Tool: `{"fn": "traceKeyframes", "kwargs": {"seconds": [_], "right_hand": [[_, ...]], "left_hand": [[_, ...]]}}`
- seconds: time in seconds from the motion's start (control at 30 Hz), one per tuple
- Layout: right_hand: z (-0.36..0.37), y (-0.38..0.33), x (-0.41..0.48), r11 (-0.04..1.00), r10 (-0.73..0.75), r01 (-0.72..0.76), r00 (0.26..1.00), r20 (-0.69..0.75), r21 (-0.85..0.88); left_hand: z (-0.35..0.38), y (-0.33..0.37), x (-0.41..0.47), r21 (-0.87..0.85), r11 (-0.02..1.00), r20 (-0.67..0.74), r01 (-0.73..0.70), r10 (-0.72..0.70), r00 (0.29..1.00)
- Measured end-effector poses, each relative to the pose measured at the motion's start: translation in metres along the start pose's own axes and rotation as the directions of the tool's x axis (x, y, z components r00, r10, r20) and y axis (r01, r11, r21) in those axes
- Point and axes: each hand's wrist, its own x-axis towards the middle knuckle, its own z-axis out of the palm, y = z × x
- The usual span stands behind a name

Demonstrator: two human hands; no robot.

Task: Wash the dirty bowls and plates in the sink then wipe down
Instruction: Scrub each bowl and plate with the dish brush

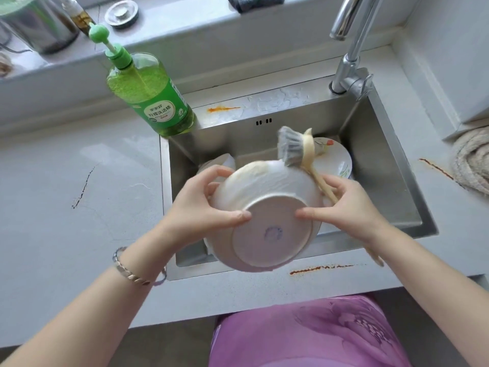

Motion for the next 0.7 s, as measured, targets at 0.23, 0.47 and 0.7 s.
{"fn": "traceKeyframes", "kwargs": {"seconds": [0.23, 0.47, 0.7], "right_hand": [[0.004, -0.012, 0.007, 0.918, -0.156, 0.131, 0.987, -0.037, -0.373], [0.03, -0.015, -0.028, 0.776, -0.403, 0.32, 0.914, -0.038, -0.543], [0.025, -0.015, -0.008, 0.856, -0.227, 0.138, 0.966, -0.123, -0.499]], "left_hand": [[0.022, -0.009, -0.008, 0.194, 0.979, -0.109, -0.063, 0.085, 0.99], [0.02, -0.008, -0.008, 0.205, 0.979, -0.317, 0.01, 0.057, 0.947], [0.02, -0.004, -0.014, 0.273, 0.961, -0.333, 0.028, 0.067, 0.941]]}}
